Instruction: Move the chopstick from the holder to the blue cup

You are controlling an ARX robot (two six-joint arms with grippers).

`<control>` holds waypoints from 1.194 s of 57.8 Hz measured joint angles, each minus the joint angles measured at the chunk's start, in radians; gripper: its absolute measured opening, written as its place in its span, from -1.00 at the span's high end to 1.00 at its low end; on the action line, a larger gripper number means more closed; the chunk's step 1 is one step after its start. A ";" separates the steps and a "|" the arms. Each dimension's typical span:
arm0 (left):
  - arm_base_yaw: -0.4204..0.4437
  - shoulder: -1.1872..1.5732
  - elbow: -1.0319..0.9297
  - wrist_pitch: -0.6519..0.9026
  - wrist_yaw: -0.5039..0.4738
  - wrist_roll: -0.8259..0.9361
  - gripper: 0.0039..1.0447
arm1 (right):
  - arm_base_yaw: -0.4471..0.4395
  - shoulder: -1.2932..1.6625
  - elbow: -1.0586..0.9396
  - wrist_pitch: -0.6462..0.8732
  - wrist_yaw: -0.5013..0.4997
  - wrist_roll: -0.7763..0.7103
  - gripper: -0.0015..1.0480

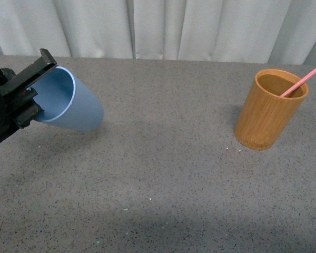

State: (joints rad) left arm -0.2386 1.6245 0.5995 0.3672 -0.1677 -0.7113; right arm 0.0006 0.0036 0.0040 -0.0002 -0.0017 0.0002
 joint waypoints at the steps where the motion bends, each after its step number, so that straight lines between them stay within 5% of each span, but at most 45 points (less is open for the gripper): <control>1: -0.001 0.000 0.004 -0.002 0.005 0.005 0.93 | 0.000 0.000 0.000 0.000 0.000 0.000 -0.81; 40: -0.260 0.112 0.110 -0.047 0.044 0.125 0.93 | 0.000 0.000 0.000 0.000 0.000 0.000 -0.81; 69: -0.301 0.153 0.114 -0.090 0.003 0.134 0.93 | 0.000 0.000 0.000 0.000 0.000 0.000 -0.81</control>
State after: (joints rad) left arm -0.5392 1.7771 0.7132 0.2775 -0.1646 -0.5770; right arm 0.0006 0.0036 0.0040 -0.0002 -0.0013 -0.0002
